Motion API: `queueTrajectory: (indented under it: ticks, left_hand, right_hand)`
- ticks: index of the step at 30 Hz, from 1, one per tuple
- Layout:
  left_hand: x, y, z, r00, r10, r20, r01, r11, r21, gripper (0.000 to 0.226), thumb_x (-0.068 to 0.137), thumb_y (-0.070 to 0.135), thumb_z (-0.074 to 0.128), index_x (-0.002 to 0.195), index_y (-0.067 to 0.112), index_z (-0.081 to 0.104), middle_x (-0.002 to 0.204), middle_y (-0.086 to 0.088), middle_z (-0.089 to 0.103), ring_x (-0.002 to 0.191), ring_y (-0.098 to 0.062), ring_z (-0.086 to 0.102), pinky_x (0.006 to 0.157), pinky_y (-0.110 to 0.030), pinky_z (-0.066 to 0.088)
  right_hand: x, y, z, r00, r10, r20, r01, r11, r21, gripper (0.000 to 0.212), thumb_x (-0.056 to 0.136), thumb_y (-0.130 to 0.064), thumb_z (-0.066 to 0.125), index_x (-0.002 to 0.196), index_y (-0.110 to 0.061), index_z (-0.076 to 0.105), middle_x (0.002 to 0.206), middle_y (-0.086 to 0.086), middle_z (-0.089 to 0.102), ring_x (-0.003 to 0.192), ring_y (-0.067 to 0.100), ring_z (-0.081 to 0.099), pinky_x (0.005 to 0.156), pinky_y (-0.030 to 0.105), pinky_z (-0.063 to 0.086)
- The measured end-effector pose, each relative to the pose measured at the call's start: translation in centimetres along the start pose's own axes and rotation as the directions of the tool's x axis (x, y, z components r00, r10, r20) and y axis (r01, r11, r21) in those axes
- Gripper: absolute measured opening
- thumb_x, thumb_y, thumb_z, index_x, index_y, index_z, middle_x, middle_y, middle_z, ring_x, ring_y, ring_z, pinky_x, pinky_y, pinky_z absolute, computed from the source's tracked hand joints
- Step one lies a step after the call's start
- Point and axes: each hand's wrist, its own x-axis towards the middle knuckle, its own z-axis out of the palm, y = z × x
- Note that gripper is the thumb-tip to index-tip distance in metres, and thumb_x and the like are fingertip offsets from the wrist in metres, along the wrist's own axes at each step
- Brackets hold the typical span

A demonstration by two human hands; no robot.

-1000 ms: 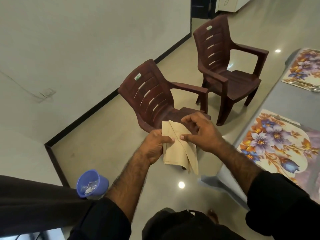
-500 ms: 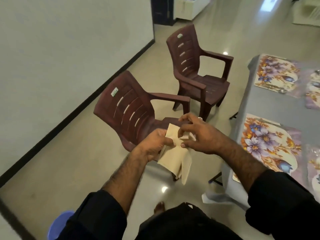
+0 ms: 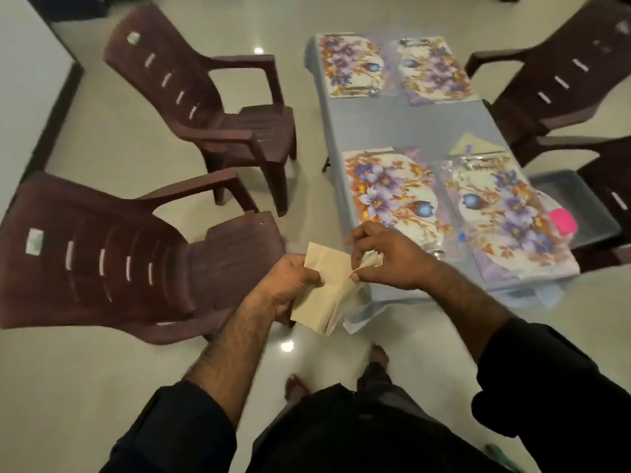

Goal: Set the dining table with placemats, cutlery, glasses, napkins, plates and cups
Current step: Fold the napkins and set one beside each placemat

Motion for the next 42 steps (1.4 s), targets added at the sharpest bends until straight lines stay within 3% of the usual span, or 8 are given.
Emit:
queueTrajectory:
  ticks: [7, 13, 19, 24, 27, 32, 35, 42]
  left_hand:
    - [4.1, 0.7, 6.7, 0.994, -0.055, -0.090, 0.057, 0.998, 0.013, 0.021, 0.092, -0.007, 0.065, 0.105, 0.005, 0.076, 0.111, -0.020, 0.078, 0.105, -0.039, 0.073, 0.096, -0.051, 0.059]
    - [7.6, 1.4, 11.6, 0.952, -0.149, -0.266, 0.143, 0.989, -0.041, 0.017, 0.089, -0.002, 0.071, 0.101, 0.011, 0.073, 0.112, -0.017, 0.076, 0.111, -0.040, 0.070, 0.100, -0.058, 0.059]
    - [9.2, 1.9, 15.0, 0.902, -0.207, -0.380, 0.191, 0.978, -0.079, 0.028, 0.090, 0.004, 0.074, 0.117, 0.011, 0.068, 0.120, -0.012, 0.071, 0.113, -0.035, 0.066, 0.103, -0.059, 0.055]
    - [8.8, 2.4, 17.2, 0.876, -0.211, -0.434, 0.181, 0.977, -0.110, 0.036, 0.091, 0.004, 0.071, 0.126, 0.009, 0.066, 0.120, -0.011, 0.071, 0.108, -0.032, 0.067, 0.081, -0.046, 0.057]
    - [8.5, 2.7, 17.9, 0.870, -0.186, -0.458, 0.168, 0.983, -0.080, 0.036, 0.092, 0.004, 0.071, 0.128, 0.008, 0.066, 0.122, -0.010, 0.069, 0.108, -0.030, 0.065, 0.077, -0.043, 0.055]
    - [8.1, 3.0, 18.5, 0.855, -0.170, -0.491, 0.159, 0.985, -0.064, 0.036, 0.091, 0.005, 0.072, 0.125, 0.010, 0.067, 0.125, -0.010, 0.070, 0.114, -0.032, 0.065, 0.102, -0.058, 0.054]
    - [7.8, 3.2, 19.1, 0.853, -0.164, -0.496, 0.159, 0.986, -0.053, 0.036, 0.091, 0.006, 0.072, 0.127, 0.011, 0.065, 0.124, -0.008, 0.068, 0.114, -0.030, 0.064, 0.103, -0.058, 0.054]
    - [7.4, 3.6, 19.3, 0.858, -0.153, -0.490, 0.139, 0.988, -0.064, 0.030, 0.093, 0.003, 0.069, 0.122, 0.011, 0.068, 0.121, -0.008, 0.069, 0.113, -0.031, 0.064, 0.104, -0.057, 0.054]
  right_hand:
    - [-6.7, 9.1, 0.5, 0.859, 0.470, -0.203, -0.321, 0.803, 0.501, 0.014, 0.085, -0.018, 0.086, 0.094, -0.018, 0.076, 0.091, -0.004, 0.075, 0.081, 0.010, 0.069, 0.069, 0.030, 0.055]
    - [-7.5, 18.7, 2.5, 0.573, 0.819, -0.043, -0.399, 0.324, 0.858, 0.034, 0.092, -0.017, 0.081, 0.123, -0.009, 0.070, 0.115, 0.014, 0.074, 0.104, 0.035, 0.072, 0.086, 0.051, 0.062]
    - [-8.5, 25.5, 3.2, 0.504, 0.861, 0.064, -0.260, 0.081, 0.962, 0.028, 0.094, -0.001, 0.074, 0.121, -0.004, 0.067, 0.120, 0.021, 0.071, 0.109, 0.039, 0.069, 0.092, 0.054, 0.058]
    - [-8.7, 29.0, 3.9, 0.382, 0.923, -0.038, -0.305, 0.164, 0.938, 0.010, 0.094, -0.013, 0.078, 0.094, -0.015, 0.068, 0.106, 0.013, 0.076, 0.094, 0.031, 0.072, 0.086, 0.049, 0.062]
    - [-9.3, 30.1, 3.7, 0.303, 0.945, -0.124, -0.438, 0.254, 0.862, 0.024, 0.091, -0.033, 0.081, 0.083, -0.017, 0.066, 0.091, 0.003, 0.075, 0.088, 0.029, 0.073, 0.084, 0.051, 0.065]
    - [-9.4, 30.1, 2.9, 0.384, 0.922, -0.043, -0.543, 0.263, 0.797, 0.014, 0.091, -0.020, 0.080, 0.099, -0.014, 0.070, 0.102, 0.010, 0.073, 0.090, 0.030, 0.073, 0.068, 0.049, 0.067]
    - [-8.8, 30.4, 2.7, 0.402, 0.915, -0.026, -0.529, 0.255, 0.810, 0.027, 0.090, -0.012, 0.080, 0.116, -0.010, 0.072, 0.109, 0.012, 0.073, 0.092, 0.033, 0.074, 0.064, 0.049, 0.067]
    - [-8.4, 30.8, 2.1, 0.383, 0.922, -0.053, -0.562, 0.278, 0.779, 0.029, 0.086, -0.016, 0.087, 0.109, -0.008, 0.072, 0.103, 0.013, 0.074, 0.084, 0.033, 0.075, 0.062, 0.048, 0.066]
